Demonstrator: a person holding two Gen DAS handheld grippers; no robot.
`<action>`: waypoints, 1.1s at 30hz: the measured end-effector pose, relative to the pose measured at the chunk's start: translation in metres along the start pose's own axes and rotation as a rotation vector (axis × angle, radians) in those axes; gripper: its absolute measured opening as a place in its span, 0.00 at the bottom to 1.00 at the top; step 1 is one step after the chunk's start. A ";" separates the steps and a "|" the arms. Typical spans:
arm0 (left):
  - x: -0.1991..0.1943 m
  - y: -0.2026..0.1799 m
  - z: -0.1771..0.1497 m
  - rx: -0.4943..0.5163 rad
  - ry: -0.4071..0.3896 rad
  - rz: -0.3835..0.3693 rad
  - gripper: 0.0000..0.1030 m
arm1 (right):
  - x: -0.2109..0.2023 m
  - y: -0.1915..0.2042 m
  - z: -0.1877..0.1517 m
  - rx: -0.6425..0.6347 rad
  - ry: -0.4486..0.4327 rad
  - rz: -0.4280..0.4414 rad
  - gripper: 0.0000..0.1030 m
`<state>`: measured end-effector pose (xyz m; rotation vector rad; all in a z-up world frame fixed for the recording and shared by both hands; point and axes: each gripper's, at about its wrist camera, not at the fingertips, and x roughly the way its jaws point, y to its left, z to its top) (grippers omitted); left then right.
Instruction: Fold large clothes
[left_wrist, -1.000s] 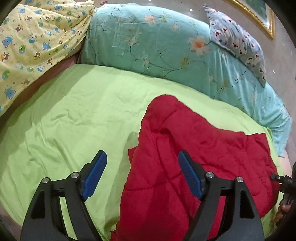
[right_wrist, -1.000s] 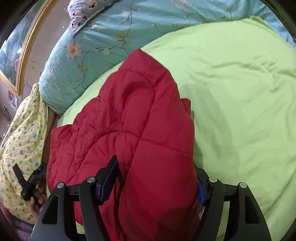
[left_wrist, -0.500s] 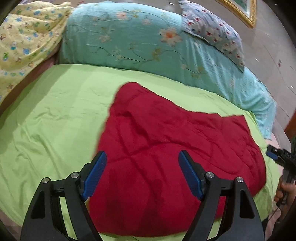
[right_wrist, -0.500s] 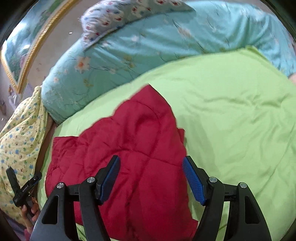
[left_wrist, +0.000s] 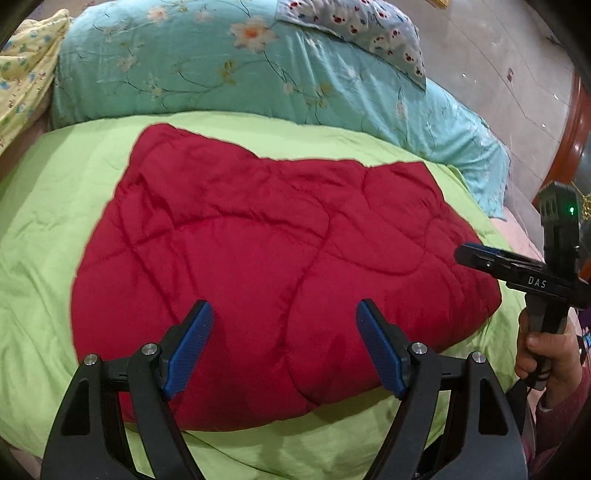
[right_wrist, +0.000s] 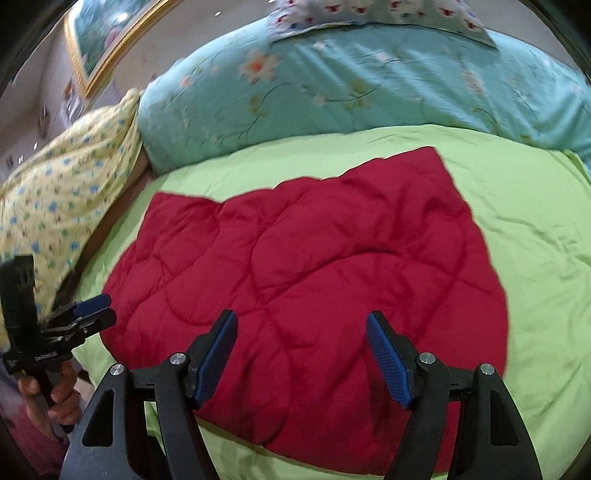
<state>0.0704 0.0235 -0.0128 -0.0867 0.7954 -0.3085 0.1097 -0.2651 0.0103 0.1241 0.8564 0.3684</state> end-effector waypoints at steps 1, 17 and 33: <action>0.005 -0.001 -0.002 0.003 0.007 0.013 0.78 | 0.003 0.002 -0.001 -0.012 0.005 -0.002 0.71; 0.062 0.008 0.021 0.003 0.033 0.082 0.79 | 0.062 -0.024 0.017 -0.021 0.070 -0.184 0.72; 0.123 0.037 0.069 -0.124 0.153 0.262 0.80 | 0.088 -0.080 0.040 0.160 0.049 -0.183 0.72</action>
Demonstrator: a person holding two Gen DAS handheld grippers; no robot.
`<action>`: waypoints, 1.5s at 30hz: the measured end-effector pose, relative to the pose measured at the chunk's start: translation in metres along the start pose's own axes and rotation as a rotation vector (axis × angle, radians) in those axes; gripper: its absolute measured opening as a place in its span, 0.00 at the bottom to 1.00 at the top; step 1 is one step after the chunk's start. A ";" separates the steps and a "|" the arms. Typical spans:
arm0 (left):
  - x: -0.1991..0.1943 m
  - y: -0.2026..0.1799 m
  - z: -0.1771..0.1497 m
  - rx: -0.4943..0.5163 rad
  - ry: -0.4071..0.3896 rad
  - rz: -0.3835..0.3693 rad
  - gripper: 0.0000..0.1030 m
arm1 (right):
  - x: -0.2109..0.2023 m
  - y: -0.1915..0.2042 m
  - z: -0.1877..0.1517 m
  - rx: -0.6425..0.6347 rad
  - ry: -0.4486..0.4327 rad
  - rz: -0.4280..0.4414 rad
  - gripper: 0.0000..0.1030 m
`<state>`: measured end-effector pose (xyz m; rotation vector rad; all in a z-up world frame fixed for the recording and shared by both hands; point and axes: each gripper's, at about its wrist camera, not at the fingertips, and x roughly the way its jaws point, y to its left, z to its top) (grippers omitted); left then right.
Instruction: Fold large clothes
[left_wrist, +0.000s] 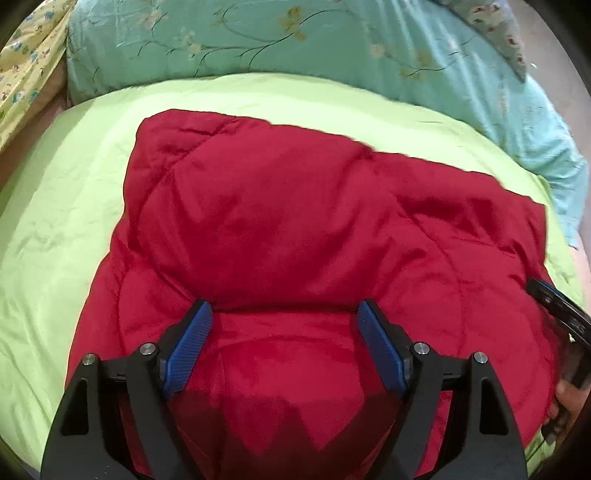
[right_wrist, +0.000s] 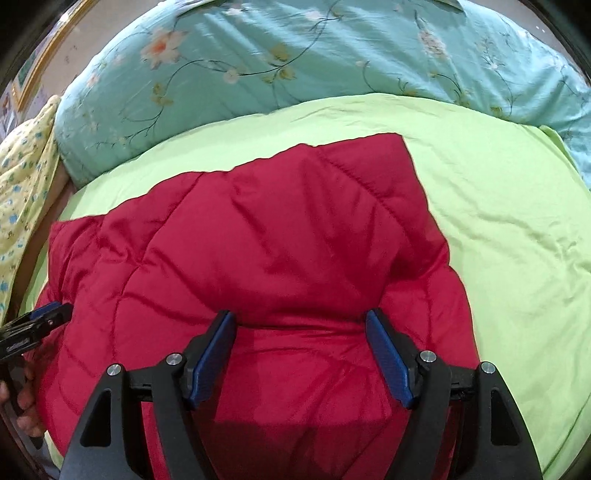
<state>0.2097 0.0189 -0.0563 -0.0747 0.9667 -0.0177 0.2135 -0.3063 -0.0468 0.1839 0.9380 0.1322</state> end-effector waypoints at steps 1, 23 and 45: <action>0.003 0.000 0.000 -0.004 0.004 0.006 0.80 | 0.001 -0.004 0.000 0.016 -0.005 0.006 0.72; 0.010 -0.011 -0.002 0.017 -0.003 0.114 0.83 | 0.004 -0.026 0.000 0.107 -0.065 0.063 0.72; -0.059 0.000 -0.029 0.012 -0.092 -0.046 0.82 | 0.010 -0.033 0.001 0.154 -0.053 0.026 0.72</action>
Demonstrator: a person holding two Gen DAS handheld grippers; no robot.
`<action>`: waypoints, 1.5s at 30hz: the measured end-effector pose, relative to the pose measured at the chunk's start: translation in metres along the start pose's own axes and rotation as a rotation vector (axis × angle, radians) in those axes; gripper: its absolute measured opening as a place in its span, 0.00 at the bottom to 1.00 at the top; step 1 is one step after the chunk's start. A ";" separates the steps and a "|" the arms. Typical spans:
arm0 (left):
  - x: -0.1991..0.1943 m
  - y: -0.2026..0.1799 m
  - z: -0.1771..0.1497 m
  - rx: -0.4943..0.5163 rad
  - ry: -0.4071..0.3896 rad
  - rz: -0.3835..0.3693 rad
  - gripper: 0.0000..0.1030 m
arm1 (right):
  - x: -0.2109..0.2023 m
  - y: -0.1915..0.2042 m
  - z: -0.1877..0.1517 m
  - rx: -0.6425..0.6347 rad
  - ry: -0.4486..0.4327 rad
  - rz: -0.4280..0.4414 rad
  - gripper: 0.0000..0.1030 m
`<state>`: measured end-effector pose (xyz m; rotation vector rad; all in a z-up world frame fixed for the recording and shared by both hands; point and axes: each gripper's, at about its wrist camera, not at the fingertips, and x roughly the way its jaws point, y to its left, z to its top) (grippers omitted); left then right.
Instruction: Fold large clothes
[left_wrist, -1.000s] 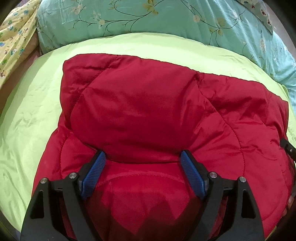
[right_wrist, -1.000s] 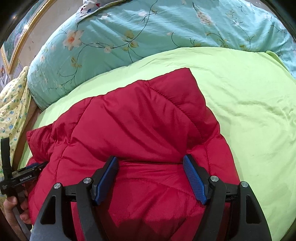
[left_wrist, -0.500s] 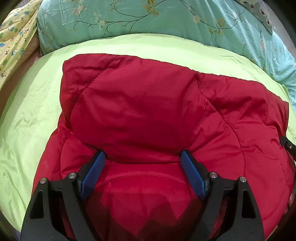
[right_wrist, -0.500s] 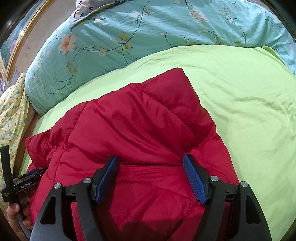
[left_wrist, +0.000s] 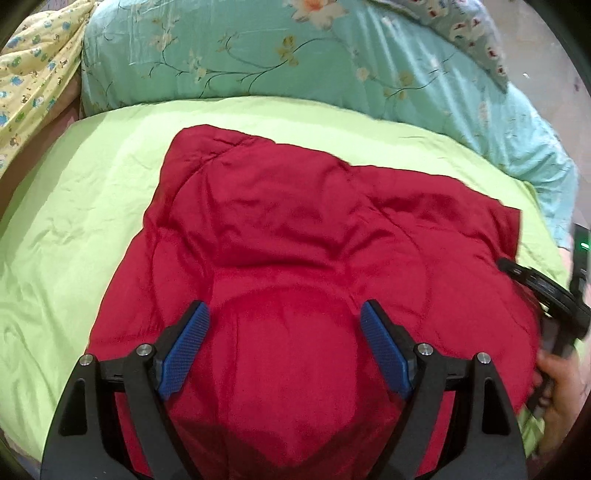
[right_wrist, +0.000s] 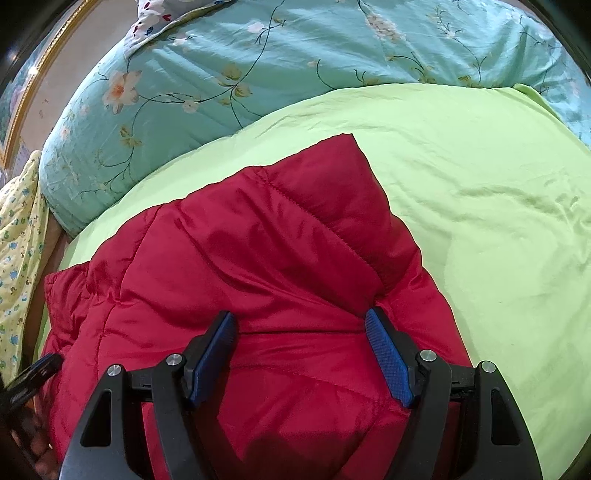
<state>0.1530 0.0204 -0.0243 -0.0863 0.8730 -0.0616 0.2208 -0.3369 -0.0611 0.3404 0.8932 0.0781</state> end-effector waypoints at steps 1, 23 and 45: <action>-0.004 0.000 -0.002 0.001 -0.002 -0.013 0.82 | 0.000 0.000 0.000 0.002 0.000 -0.001 0.72; -0.010 -0.017 -0.056 0.084 0.042 -0.018 0.86 | -0.095 0.053 -0.041 -0.184 -0.038 0.048 0.79; -0.032 -0.022 -0.073 0.060 -0.001 0.017 0.88 | -0.078 0.063 -0.111 -0.338 0.027 -0.091 0.96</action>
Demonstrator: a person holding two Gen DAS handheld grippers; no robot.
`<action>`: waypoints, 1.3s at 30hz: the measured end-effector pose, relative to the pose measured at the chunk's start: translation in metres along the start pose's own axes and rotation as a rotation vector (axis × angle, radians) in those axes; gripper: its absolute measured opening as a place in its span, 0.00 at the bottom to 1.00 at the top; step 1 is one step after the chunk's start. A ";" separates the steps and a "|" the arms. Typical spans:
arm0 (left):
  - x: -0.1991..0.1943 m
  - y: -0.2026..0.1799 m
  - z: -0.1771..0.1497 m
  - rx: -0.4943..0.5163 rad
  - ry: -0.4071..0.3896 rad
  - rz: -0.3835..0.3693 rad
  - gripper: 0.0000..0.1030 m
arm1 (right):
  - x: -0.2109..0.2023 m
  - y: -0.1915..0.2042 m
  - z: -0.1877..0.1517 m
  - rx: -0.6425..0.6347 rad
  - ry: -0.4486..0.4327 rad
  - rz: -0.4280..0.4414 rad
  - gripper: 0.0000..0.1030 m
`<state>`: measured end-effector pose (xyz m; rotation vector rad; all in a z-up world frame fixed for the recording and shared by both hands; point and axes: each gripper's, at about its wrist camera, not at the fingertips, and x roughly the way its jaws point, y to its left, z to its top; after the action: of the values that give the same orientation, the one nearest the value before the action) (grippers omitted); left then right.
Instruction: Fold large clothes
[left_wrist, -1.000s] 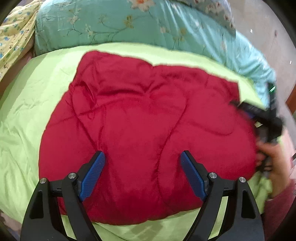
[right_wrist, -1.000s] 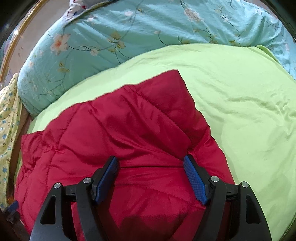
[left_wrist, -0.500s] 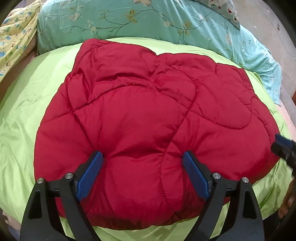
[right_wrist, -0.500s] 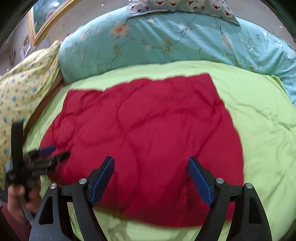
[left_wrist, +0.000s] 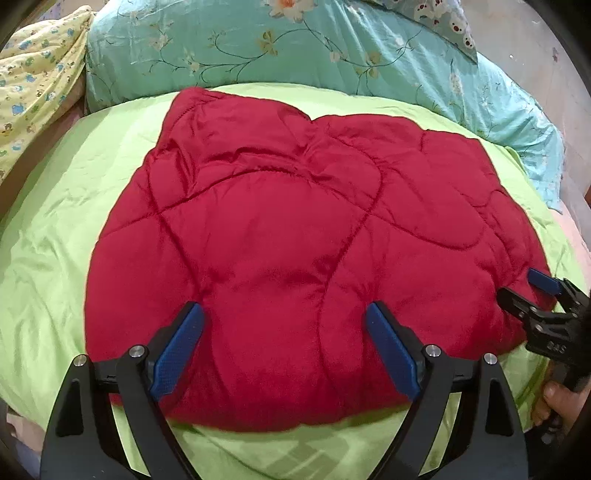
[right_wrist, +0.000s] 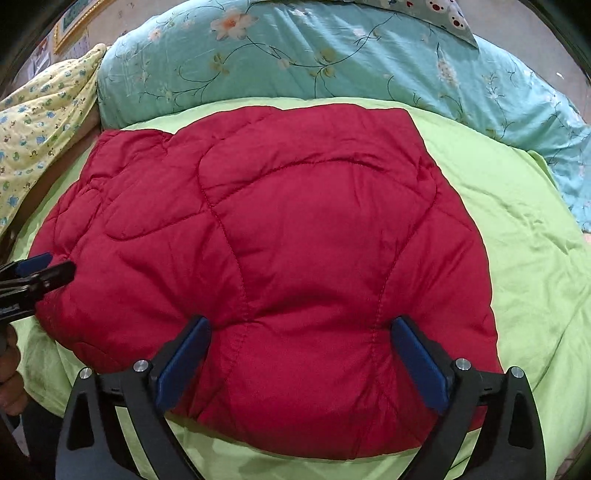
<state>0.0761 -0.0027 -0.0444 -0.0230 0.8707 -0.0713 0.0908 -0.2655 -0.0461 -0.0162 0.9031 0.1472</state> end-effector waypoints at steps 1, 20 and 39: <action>-0.004 0.000 -0.001 -0.002 -0.001 -0.006 0.88 | 0.000 0.000 0.000 0.002 -0.001 0.001 0.96; -0.002 0.003 -0.006 0.022 0.034 0.023 0.89 | -0.032 0.024 -0.001 -0.027 -0.041 0.076 0.94; 0.019 -0.001 0.001 0.037 0.069 0.068 1.00 | 0.002 0.009 -0.005 -0.003 0.016 0.045 0.96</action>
<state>0.0894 -0.0046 -0.0583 0.0439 0.9384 -0.0246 0.0867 -0.2564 -0.0501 -0.0002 0.9191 0.1905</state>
